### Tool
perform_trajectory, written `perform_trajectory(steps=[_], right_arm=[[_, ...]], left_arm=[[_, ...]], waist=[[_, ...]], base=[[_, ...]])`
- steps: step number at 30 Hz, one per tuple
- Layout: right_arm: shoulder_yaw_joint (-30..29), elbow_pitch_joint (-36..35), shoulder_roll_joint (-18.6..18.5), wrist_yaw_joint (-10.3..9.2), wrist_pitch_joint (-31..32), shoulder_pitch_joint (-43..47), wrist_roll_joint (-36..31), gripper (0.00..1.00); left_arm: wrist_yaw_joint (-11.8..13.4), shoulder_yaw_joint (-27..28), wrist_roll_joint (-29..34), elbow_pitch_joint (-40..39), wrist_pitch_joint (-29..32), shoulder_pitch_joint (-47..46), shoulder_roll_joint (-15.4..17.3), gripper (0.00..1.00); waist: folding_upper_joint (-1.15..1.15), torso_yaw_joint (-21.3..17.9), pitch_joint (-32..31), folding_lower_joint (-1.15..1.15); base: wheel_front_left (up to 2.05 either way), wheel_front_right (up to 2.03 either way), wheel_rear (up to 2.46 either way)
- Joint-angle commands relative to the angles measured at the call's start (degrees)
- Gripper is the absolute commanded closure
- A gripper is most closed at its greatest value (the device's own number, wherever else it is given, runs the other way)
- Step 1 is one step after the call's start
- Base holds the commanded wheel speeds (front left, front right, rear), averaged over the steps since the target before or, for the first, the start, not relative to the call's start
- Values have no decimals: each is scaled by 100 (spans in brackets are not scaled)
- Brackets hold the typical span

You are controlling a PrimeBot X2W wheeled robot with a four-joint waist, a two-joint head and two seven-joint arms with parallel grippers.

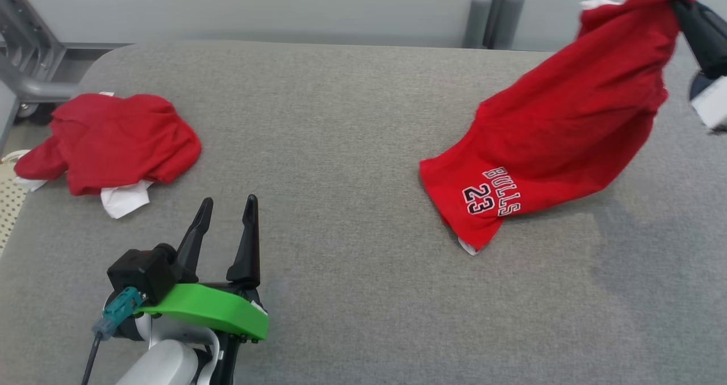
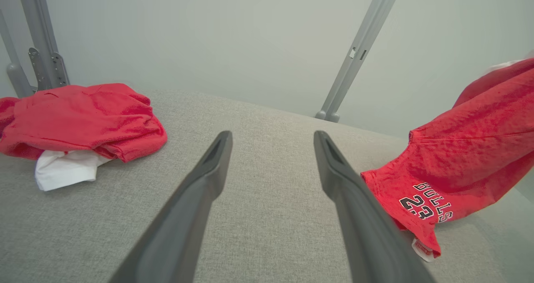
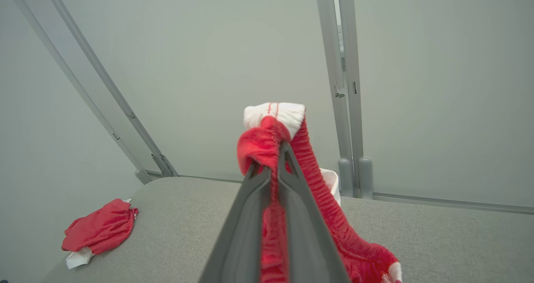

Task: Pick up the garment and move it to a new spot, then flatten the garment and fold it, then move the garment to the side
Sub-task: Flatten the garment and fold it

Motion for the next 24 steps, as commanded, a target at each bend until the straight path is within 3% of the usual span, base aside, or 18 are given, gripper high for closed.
perform_trajectory(steps=[1,6,11,16,24], right_arm=[[-308,-335,-139,1,160,341,-66,100],[-1517,-1245,-216,1,579,1320,-337,100],[-1881,-2127,428,1,1174,2009,-494,100],[-1278,-2641,1498,1,1872,2412,-1106,100],[-190,-1488,3193,1,1546,1823,-2291,100]], left_arm=[[-30,37,40,-76,-3,95,-38,0],[-57,31,69,-231,-3,115,-82,0],[-143,-40,119,-222,27,-75,-99,0],[-252,-137,169,-132,92,-303,-195,0],[-400,-250,163,86,123,-540,-349,0]], waist=[[0,-171,22,0],[0,-389,183,0],[0,-476,335,0],[0,-426,460,0],[0,-82,540,0]], base=[[0,0,0],[0,0,0],[0,0,0],[0,0,0],[0,0,0]])
